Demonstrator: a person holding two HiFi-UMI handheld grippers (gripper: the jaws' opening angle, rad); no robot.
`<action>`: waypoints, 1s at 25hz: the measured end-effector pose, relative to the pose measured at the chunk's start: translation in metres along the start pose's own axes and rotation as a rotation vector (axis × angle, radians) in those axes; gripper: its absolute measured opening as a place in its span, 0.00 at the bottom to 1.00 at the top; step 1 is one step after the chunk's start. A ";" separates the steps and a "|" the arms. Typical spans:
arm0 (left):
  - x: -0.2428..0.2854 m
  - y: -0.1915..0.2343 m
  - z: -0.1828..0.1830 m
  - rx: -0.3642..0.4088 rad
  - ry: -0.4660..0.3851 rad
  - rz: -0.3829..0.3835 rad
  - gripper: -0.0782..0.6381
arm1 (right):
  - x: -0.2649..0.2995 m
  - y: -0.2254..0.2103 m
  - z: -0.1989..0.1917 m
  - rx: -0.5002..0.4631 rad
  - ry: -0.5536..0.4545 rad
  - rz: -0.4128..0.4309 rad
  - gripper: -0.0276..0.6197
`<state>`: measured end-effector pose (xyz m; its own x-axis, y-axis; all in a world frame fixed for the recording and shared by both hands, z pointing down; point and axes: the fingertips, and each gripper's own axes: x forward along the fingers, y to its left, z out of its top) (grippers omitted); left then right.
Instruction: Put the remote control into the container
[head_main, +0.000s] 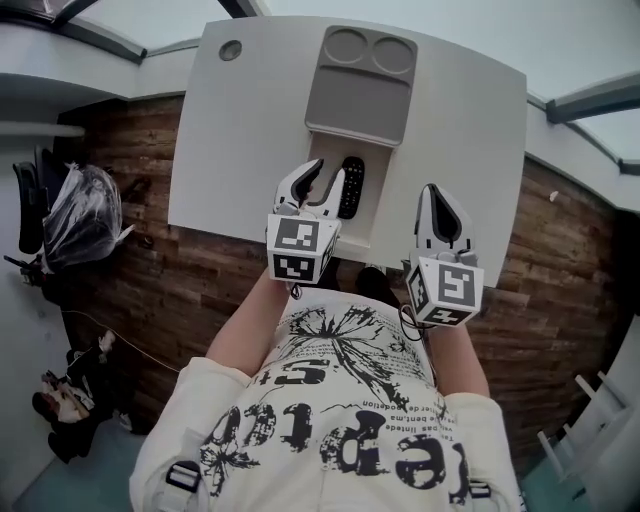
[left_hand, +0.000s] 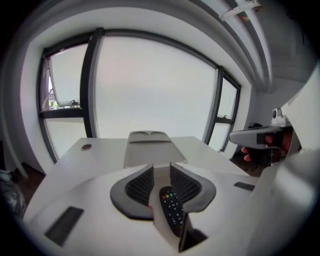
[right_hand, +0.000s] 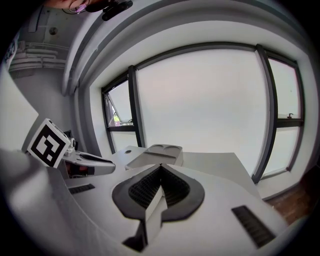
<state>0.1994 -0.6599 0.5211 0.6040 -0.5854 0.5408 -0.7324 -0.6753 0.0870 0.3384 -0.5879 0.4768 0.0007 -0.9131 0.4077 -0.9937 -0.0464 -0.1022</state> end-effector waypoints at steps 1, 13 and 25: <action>-0.008 0.003 0.010 0.000 -0.039 0.023 0.23 | -0.002 0.002 0.004 -0.003 -0.011 0.003 0.05; -0.075 -0.006 0.112 0.044 -0.347 0.013 0.12 | -0.020 0.036 0.084 -0.086 -0.213 0.045 0.05; -0.143 -0.015 0.174 0.148 -0.616 0.025 0.12 | -0.038 0.064 0.140 -0.149 -0.379 0.085 0.05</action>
<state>0.1786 -0.6445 0.2967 0.6895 -0.7230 -0.0435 -0.7242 -0.6870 -0.0600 0.2905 -0.6125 0.3275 -0.0685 -0.9969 0.0376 -0.9973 0.0694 0.0225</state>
